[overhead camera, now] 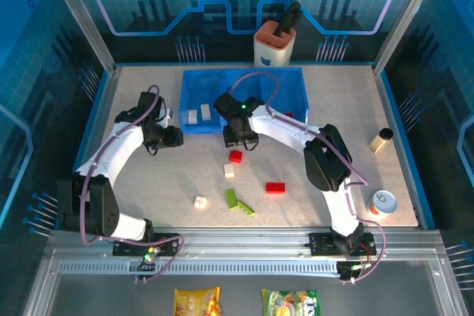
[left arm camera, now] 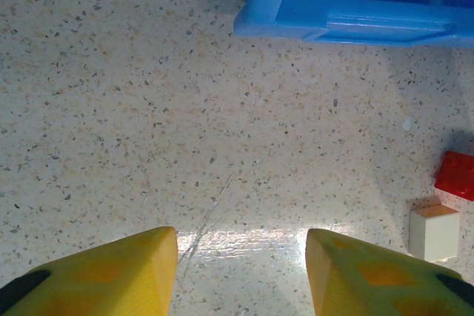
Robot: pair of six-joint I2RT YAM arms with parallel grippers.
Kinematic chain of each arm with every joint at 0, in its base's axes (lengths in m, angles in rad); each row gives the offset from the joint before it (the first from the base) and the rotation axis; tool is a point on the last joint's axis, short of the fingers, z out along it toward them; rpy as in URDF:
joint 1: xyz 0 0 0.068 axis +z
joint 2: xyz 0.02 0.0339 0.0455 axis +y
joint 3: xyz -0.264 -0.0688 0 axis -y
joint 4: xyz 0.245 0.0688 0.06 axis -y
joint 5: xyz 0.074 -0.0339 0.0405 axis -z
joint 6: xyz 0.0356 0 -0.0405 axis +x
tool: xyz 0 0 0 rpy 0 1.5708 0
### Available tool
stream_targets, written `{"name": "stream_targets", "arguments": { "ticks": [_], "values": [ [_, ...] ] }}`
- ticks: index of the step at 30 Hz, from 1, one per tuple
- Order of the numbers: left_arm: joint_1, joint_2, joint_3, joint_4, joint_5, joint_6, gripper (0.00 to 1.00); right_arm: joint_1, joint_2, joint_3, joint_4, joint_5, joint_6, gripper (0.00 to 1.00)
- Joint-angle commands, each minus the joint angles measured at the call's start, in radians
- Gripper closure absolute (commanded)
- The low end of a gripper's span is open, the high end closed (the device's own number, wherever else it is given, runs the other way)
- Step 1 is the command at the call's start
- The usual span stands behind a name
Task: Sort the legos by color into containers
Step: Pick up the lego from the center of the table.
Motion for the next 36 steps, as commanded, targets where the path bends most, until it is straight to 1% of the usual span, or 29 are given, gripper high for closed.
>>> {"name": "stream_targets", "arguments": {
  "ticks": [1, 3, 5, 6, 8, 11, 17, 26, 36],
  "values": [
    [0.010, 0.007, 0.003, -0.017, -0.002, 0.016, 0.50, 0.030, -0.064, -0.065, 0.034, 0.062, 0.205, 0.42],
    [0.011, 0.007, 0.002, -0.016, 0.000, 0.017, 0.50, 0.048, -0.068, -0.082, 0.026, 0.106, 0.288, 0.40],
    [0.010, 0.006, 0.002, -0.017, -0.001, 0.016, 0.50, 0.066, -0.067, -0.087, 0.019, 0.142, 0.335, 0.35],
    [0.010, 0.007, 0.003, -0.017, 0.001, 0.015, 0.50, 0.076, -0.064, -0.088, 0.019, 0.157, 0.352, 0.32],
    [0.010, 0.007, 0.003, -0.017, 0.001, 0.015, 0.50, 0.090, -0.055, -0.080, 0.009, 0.178, 0.376, 0.28],
    [0.010, 0.006, 0.003, -0.016, 0.004, 0.015, 0.50, 0.104, -0.037, -0.067, -0.003, 0.197, 0.409, 0.26],
    [0.010, 0.004, 0.003, -0.016, 0.007, 0.015, 0.50, 0.117, 0.022, -0.031, -0.027, 0.205, 0.491, 0.26],
    [0.010, 0.003, 0.001, -0.015, 0.012, 0.015, 0.50, 0.127, 0.109, -0.002, 0.002, 0.183, 0.501, 0.27],
    [0.010, 0.004, 0.002, -0.015, 0.012, 0.014, 0.50, 0.131, 0.165, -0.005, 0.040, 0.155, 0.504, 0.33]
  ]
}}
